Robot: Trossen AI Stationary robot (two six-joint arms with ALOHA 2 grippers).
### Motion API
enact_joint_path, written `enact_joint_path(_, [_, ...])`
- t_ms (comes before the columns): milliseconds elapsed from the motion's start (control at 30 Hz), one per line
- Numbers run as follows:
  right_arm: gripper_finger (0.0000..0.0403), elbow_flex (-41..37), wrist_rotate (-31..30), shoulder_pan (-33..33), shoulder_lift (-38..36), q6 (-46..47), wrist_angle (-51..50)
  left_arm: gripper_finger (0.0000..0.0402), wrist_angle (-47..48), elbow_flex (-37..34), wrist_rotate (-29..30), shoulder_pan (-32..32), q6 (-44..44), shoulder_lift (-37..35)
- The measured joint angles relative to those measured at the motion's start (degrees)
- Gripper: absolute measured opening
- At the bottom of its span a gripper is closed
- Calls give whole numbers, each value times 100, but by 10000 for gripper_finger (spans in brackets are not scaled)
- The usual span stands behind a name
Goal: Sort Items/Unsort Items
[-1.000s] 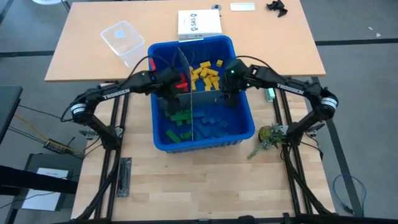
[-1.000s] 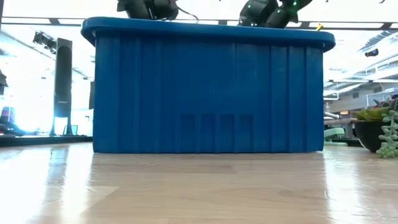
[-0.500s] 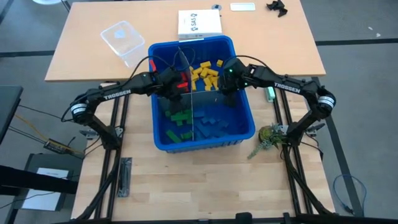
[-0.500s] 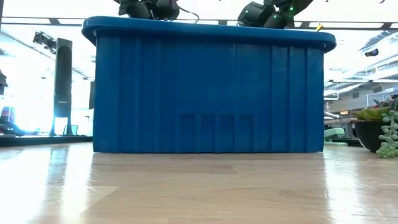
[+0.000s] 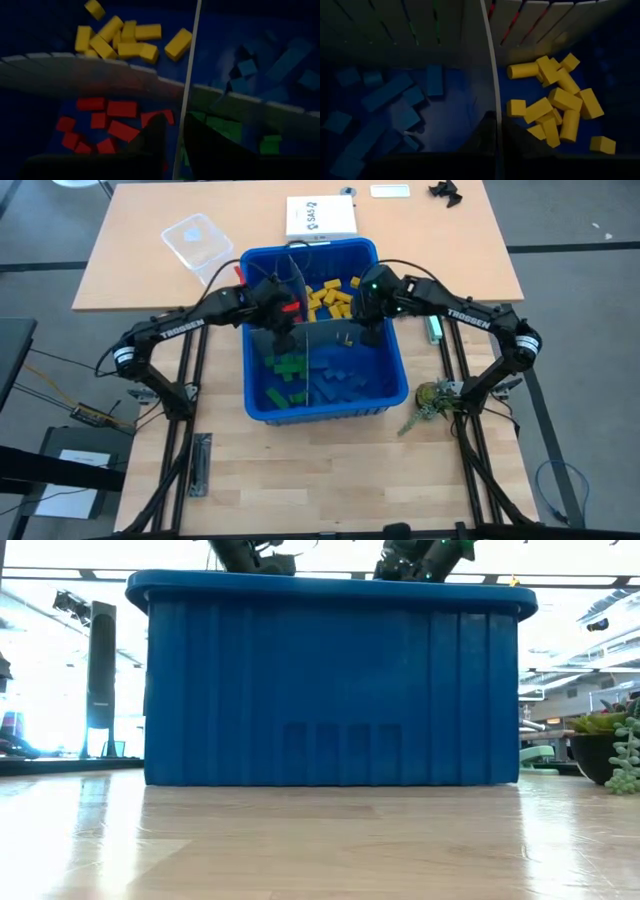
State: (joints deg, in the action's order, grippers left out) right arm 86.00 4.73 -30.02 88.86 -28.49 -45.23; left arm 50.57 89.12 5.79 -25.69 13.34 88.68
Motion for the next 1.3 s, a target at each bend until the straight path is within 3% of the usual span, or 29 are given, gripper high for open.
enact_joint_path(300, [3, 390, 41, 37, 4, 89, -392, 74, 76, 764, 93, 37, 119, 0])
enact_joint_path(433, [3, 689, -113, 106, 4, 105, -550, 74, 324, 1336, 771, 161, 199, 2])
enact_joint_path(600, [3, 1432, -310, 108, 4, 164, -910, 74, 613, 2252, 1522, 301, 298, 0])
enact_joint_path(833, [3, 2539, -390, 105, -7, 188, -1268, 74, 848, 3208, 1564, 332, 293, -7])
enact_joint_path(1067, [3, 3294, -1088, -342, -11, 448, -1235, 74, 1326, 3342, 1565, 332, 296, 2])
enact_joint_path(1300, [3, 3355, -1710, -1461, -10, 514, -520, 74, 1349, 2952, 1570, 324, 316, -35])
